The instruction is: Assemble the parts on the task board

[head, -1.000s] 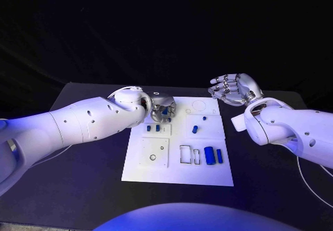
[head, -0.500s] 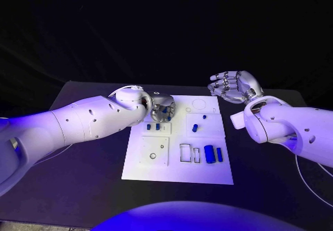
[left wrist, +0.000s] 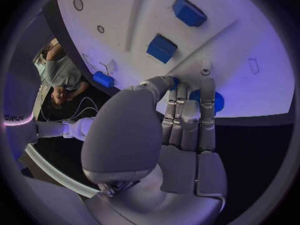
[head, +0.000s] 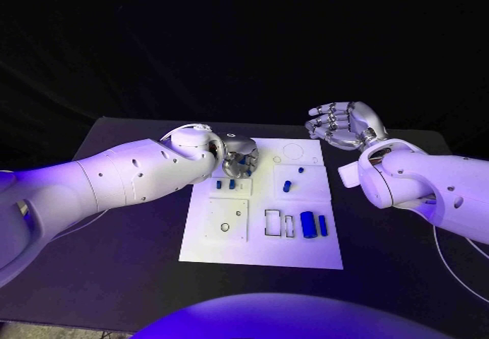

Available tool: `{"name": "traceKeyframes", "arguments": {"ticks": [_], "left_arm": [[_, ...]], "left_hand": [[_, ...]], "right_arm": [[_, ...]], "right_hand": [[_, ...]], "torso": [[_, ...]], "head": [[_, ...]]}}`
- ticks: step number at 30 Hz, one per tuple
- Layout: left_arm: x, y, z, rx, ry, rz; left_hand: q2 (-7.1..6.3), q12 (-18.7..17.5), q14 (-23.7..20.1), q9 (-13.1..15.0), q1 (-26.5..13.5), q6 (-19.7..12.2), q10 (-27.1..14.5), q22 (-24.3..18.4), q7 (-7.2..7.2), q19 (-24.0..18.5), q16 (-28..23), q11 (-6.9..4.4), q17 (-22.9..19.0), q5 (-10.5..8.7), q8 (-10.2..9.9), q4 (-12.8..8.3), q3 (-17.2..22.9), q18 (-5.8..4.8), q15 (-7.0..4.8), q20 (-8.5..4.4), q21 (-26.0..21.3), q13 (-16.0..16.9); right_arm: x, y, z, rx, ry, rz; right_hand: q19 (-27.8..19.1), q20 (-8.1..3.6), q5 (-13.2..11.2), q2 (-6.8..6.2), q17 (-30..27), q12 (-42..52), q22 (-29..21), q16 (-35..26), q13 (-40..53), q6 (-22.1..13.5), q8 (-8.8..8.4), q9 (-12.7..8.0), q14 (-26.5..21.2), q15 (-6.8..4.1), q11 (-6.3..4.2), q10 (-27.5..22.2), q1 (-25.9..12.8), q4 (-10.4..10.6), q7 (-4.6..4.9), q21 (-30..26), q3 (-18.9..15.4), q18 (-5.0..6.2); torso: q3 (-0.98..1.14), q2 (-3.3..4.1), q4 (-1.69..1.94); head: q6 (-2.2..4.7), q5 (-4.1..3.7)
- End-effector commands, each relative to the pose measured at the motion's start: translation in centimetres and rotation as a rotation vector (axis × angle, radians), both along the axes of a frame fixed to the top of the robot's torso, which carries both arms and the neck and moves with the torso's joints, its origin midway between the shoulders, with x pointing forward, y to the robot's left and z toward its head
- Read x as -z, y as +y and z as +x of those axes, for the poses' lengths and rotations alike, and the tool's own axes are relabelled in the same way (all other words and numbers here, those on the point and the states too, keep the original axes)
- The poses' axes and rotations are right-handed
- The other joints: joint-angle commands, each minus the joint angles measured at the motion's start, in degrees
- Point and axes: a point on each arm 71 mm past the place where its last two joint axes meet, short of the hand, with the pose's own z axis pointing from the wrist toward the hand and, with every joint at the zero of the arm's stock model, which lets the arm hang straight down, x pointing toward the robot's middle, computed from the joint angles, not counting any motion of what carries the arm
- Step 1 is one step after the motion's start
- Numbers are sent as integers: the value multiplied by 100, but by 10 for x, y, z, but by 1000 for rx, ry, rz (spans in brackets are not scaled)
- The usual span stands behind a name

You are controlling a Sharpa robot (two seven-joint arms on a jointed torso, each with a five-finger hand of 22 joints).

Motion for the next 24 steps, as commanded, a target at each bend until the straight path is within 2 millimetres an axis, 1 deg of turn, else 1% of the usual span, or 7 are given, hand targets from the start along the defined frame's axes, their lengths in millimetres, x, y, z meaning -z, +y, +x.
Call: {"name": "traceKeyframes", "arguments": {"ticks": [1,11,17,20,24], "left_arm": [[3,-2,-2,19,13,5],[4,-3,-2,18,9,-6],[3,-2,-1,11,-10,-19],[2,0,-1,9,-24,-33],[-1,2,-2,6,-35,-56]], "left_hand": [[36,-2,140,25,-89,90,118,224,-19,154,88,-22,174,-28,4,-55,34,47,-28,-49,155,10],[52,-122,243,33,-153,147,181,457,-18,308,137,-28,257,-29,-38,-118,99,7,-42,-63,310,-15],[88,-233,342,40,-143,205,322,688,-9,462,174,-36,340,-20,-89,-247,223,-30,-58,-74,466,-26],[87,-340,389,45,-172,243,402,776,-3,518,179,-33,356,-18,-133,-325,305,-42,-59,-78,536,-34],[82,-403,422,50,-199,272,458,838,0,559,184,-33,375,-18,-157,-370,347,-51,-61,-79,580,-36]], "right_arm": [[0,2,0,-19,-6,3],[0,2,0,-18,1,2],[1,2,0,-17,4,2],[1,2,0,-17,5,1],[1,1,0,-17,6,0]], "right_hand": [[-8,44,-14,-7,-12,-32,-8,-25,-9,-4,-23,-6,-37,11,37,10,-39,-8,353,-38,38,98],[-7,46,-16,-7,-19,-34,-19,-29,-9,9,-20,-6,-33,13,40,13,-44,-11,358,-38,40,99],[-8,48,-17,-7,-25,-36,-27,-33,-10,18,-18,-5,-31,14,43,15,-48,-13,362,-38,41,99],[-8,48,-17,-7,-25,-36,-27,-33,-10,18,-18,-5,-31,14,43,15,-48,-13,362,-38,41,99],[-8,50,-18,-8,-30,-38,-36,-36,-10,28,-16,-5,-29,15,44,17,-53,-15,364,-38,42,99]], "torso": [[-2,-5,-4],[-1,-7,-4],[-3,-4,-3],[-3,-8,-6],[-4,-13,-5]], "head": [[-8,1],[-12,-4],[-7,-8],[-1,-5],[5,-3]]}}
